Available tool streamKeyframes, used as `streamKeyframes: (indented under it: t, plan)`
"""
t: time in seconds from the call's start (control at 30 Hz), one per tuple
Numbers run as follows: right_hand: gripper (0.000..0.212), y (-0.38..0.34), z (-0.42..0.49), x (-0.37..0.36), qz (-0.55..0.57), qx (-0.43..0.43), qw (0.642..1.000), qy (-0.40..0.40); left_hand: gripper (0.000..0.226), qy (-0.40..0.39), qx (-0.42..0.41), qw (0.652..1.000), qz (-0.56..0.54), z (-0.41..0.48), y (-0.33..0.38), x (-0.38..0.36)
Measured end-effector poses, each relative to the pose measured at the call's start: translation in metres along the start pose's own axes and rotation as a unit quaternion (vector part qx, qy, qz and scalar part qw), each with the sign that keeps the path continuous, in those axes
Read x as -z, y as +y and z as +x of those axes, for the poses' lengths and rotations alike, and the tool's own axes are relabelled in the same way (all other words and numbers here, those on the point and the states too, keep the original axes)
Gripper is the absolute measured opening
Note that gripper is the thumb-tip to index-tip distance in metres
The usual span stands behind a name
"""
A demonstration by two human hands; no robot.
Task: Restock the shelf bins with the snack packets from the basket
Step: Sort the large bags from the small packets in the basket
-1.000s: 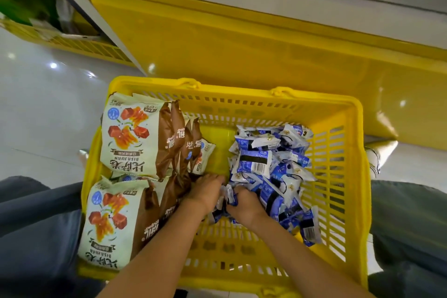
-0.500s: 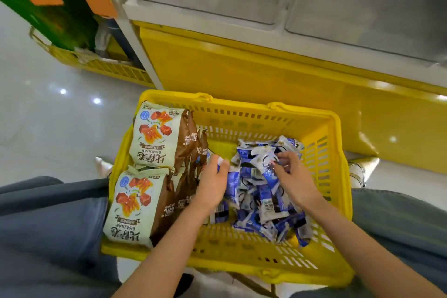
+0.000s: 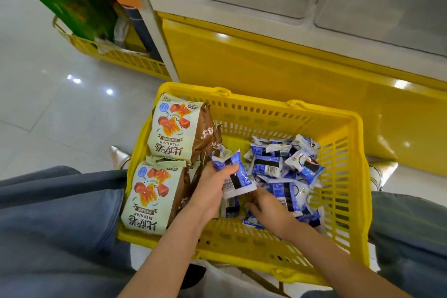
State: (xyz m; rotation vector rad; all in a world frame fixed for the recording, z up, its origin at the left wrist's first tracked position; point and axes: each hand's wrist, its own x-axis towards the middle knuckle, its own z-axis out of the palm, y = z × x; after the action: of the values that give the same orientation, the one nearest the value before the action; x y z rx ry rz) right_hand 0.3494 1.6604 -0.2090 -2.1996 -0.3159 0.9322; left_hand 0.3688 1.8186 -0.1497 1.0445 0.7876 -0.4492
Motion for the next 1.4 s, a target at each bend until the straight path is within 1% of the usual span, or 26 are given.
streamKeyframes:
  t: [0.03, 0.1, 0.17, 0.33, 0.4, 0.5, 0.6, 0.67, 0.73, 0.77, 0.83, 0.87, 0.93, 0.97, 1.0, 1.07, 1.1, 1.13, 1.2, 1.23, 1.27, 1.33, 1.37, 1.4]
  plan:
    - [0.033, 0.001, 0.007, -0.004, 0.005, -0.012, 1.000, -0.014, 0.032, 0.021, -0.047, 0.997, 0.056, 0.002, 0.002, 0.001]
    - [0.034, 0.004, 0.023, -0.012, -0.006, -0.046, 0.998, -0.030, 0.034, 0.049, -0.133, 0.977, 0.160, 0.008, 0.006, 0.003]
    - [0.037, 0.005, 0.038, -0.020, -0.019, -0.062, 0.997, -0.051, 0.032, 0.058, -0.171, 0.961, 0.212, 0.013, 0.010, 0.005]
    - [0.048, 0.012, 0.059, -0.041, -0.016, -0.087, 0.988, -0.127, 0.027, 0.048, -0.184, 0.944, 0.269, 0.024, 0.012, 0.004]
    - [0.052, 0.016, 0.061, -0.046, -0.054, -0.071, 0.986, -0.140, 0.027, 0.048, -0.178, 0.945, 0.270, 0.026, 0.013, 0.002]
    - [0.050, 0.018, 0.061, -0.045, -0.158, -0.026, 0.975, -0.156, 0.027, 0.052, -0.165, 0.952, 0.251, 0.029, 0.014, -0.001]
    - [0.045, 0.010, 0.055, -0.038, -0.180, -0.004, 0.971, -0.156, 0.029, 0.053, -0.155, 0.957, 0.240, 0.031, 0.013, -0.005]
    - [0.044, 0.002, 0.044, -0.030, -0.188, 0.008, 0.974, -0.129, 0.029, 0.058, -0.155, 0.956, 0.242, 0.031, 0.010, -0.007]
    - [0.042, -0.004, 0.029, -0.020, -0.185, 0.003, 0.979, -0.086, 0.027, 0.068, -0.162, 0.953, 0.247, 0.031, 0.007, -0.011]
    - [0.039, -0.006, 0.020, -0.015, -0.174, -0.002, 0.983, -0.064, 0.025, 0.077, -0.167, 0.950, 0.252, 0.031, 0.006, -0.013]
    - [0.024, -0.009, 0.002, 0.000, -0.152, -0.003, 0.988, -0.022, 0.023, 0.091, -0.175, 0.946, 0.255, 0.031, 0.002, -0.021]
    - [0.024, -0.010, -0.007, 0.009, -0.139, -0.006, 0.990, -0.002, 0.025, 0.095, -0.178, 0.944, 0.261, 0.032, -0.001, -0.027]
    - [0.036, -0.008, -0.020, 0.036, -0.118, -0.029, 0.991, 0.051, 0.042, 0.102, -0.175, 0.937, 0.284, 0.035, -0.006, -0.039]
    - [0.035, -0.006, -0.023, 0.053, -0.101, -0.046, 0.990, 0.090, 0.048, 0.102, -0.173, 0.934, 0.296, 0.037, -0.009, -0.047]
    - [0.030, -0.002, -0.026, 0.072, -0.078, -0.063, 0.986, 0.137, 0.050, 0.098, -0.176, 0.931, 0.305, 0.038, -0.011, -0.055]
    - [0.022, 0.006, -0.025, 0.110, -0.041, -0.099, 0.967, 0.232, 0.045, 0.075, -0.185, 0.927, 0.316, 0.041, -0.018, -0.076]
    - [0.028, 0.009, -0.024, 0.124, -0.039, -0.115, 0.956, 0.266, 0.040, 0.064, -0.189, 0.928, 0.315, 0.043, -0.022, -0.086]
    - [0.036, 0.012, -0.022, 0.133, -0.052, -0.131, 0.948, 0.284, 0.038, 0.055, -0.189, 0.930, 0.309, 0.045, -0.025, -0.096]
    - [0.043, 0.012, -0.016, 0.138, -0.105, -0.149, 0.941, 0.285, 0.041, 0.036, -0.188, 0.929, 0.317, 0.052, -0.033, -0.111]
    - [0.044, 0.011, -0.013, 0.136, -0.137, -0.151, 0.942, 0.268, 0.044, 0.024, -0.187, 0.920, 0.344, 0.056, -0.037, -0.116]
    - [0.045, 0.010, -0.009, 0.132, -0.168, -0.146, 0.944, 0.243, 0.045, 0.011, -0.185, 0.902, 0.389, 0.061, -0.042, -0.119]
    - [0.049, 0.013, -0.005, 0.125, -0.224, -0.134, 0.945, 0.195, 0.043, -0.007, -0.187, 0.840, 0.509, 0.070, -0.049, -0.119]
    - [0.048, 0.016, -0.004, 0.123, -0.245, -0.135, 0.942, 0.184, 0.042, -0.008, -0.193, 0.807, 0.559, 0.074, -0.050, -0.117]
    - [0.046, 0.019, -0.003, 0.123, -0.261, -0.142, 0.937, 0.184, 0.041, -0.008, -0.199, 0.780, 0.593, 0.076, -0.051, -0.114]
